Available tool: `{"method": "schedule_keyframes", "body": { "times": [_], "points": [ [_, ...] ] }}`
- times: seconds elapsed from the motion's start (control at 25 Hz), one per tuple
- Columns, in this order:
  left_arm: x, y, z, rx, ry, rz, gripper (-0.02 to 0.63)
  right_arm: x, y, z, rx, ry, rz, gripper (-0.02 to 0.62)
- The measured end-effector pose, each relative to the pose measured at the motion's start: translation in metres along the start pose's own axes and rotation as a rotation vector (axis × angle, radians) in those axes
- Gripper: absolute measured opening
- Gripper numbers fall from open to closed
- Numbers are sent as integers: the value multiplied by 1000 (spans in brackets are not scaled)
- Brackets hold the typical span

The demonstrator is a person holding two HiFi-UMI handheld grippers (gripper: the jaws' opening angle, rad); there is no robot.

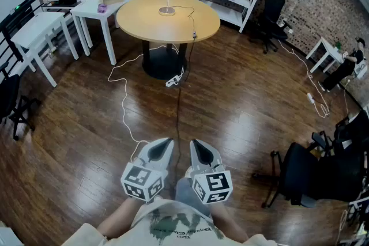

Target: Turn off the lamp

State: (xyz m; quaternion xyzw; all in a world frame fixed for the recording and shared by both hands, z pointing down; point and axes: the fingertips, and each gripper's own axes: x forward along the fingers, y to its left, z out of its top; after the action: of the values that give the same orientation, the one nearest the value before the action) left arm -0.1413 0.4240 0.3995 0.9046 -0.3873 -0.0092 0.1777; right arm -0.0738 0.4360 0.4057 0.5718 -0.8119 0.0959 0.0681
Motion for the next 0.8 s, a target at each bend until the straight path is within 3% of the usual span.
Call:
{"method": "schedule_keyframes", "body": {
  "times": [0.28, 0.8],
  "points": [
    [71, 17, 9, 28, 20, 17, -2, 51, -55, 9, 9, -14, 23, 0],
    [257, 37, 48, 46, 38, 103, -2, 165, -194, 53, -16, -13, 141, 0]
  ]
}}
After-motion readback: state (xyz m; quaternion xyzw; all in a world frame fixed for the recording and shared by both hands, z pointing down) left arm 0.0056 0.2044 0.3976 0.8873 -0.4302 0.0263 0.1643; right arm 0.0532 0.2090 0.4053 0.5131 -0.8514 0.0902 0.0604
